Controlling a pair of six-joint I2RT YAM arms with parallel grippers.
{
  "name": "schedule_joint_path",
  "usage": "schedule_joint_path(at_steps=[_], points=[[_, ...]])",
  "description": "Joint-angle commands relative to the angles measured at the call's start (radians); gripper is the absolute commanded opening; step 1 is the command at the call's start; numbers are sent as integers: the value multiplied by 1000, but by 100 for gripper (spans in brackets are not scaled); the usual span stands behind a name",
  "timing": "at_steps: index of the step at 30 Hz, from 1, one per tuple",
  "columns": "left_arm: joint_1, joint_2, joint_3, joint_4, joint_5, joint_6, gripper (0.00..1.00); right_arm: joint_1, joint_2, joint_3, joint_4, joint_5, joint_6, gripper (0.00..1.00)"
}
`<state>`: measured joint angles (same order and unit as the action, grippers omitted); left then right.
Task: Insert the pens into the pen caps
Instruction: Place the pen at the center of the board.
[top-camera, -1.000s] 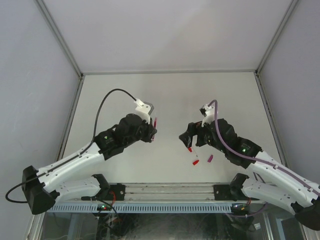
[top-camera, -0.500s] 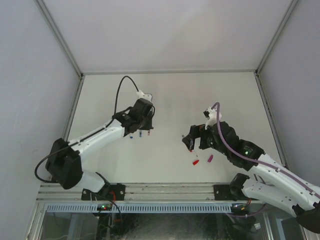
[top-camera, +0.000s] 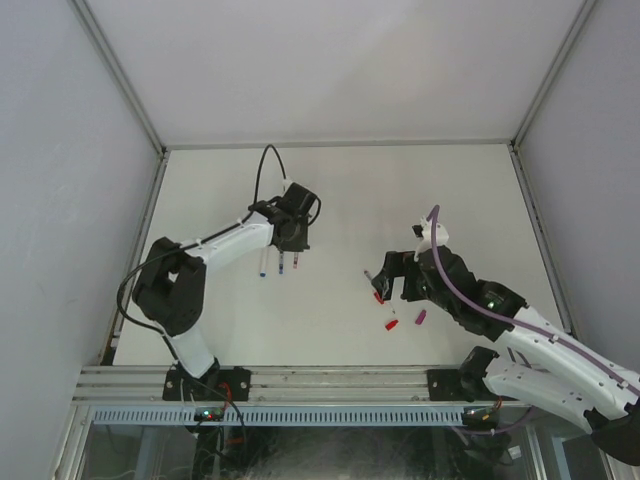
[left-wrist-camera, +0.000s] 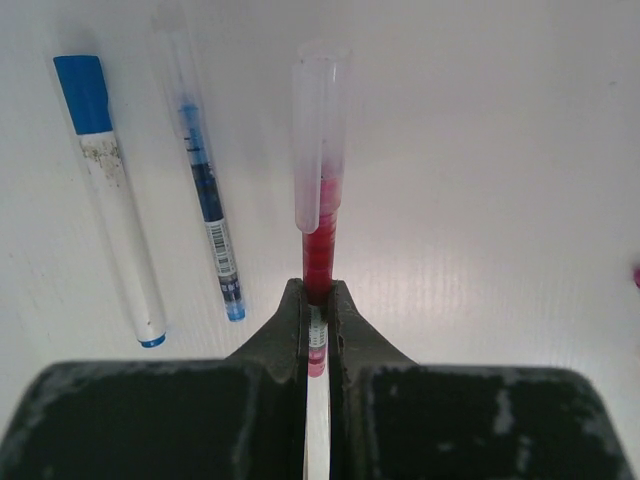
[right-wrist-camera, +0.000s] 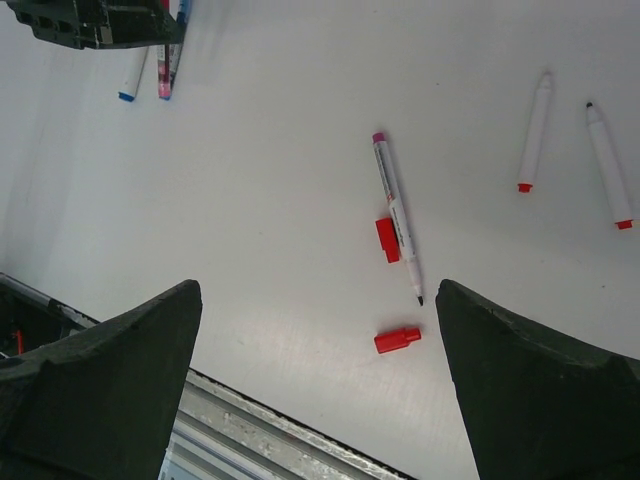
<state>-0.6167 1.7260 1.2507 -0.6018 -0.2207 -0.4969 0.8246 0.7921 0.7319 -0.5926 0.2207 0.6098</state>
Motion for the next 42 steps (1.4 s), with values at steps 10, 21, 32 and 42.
schedule_joint_path(at_steps=[10,21,32,42], points=[[39,100,62,12,30,-70,0,-1,-77,-20,2,78,16,100],[75,163,59,47,40,-80,3,-1,-152,-33,3,123,10,100],[94,192,32,77,44,-83,12,-2,-137,-39,7,94,9,100],[97,193,-23,100,45,-93,17,-5,-104,-39,45,80,-11,100]])
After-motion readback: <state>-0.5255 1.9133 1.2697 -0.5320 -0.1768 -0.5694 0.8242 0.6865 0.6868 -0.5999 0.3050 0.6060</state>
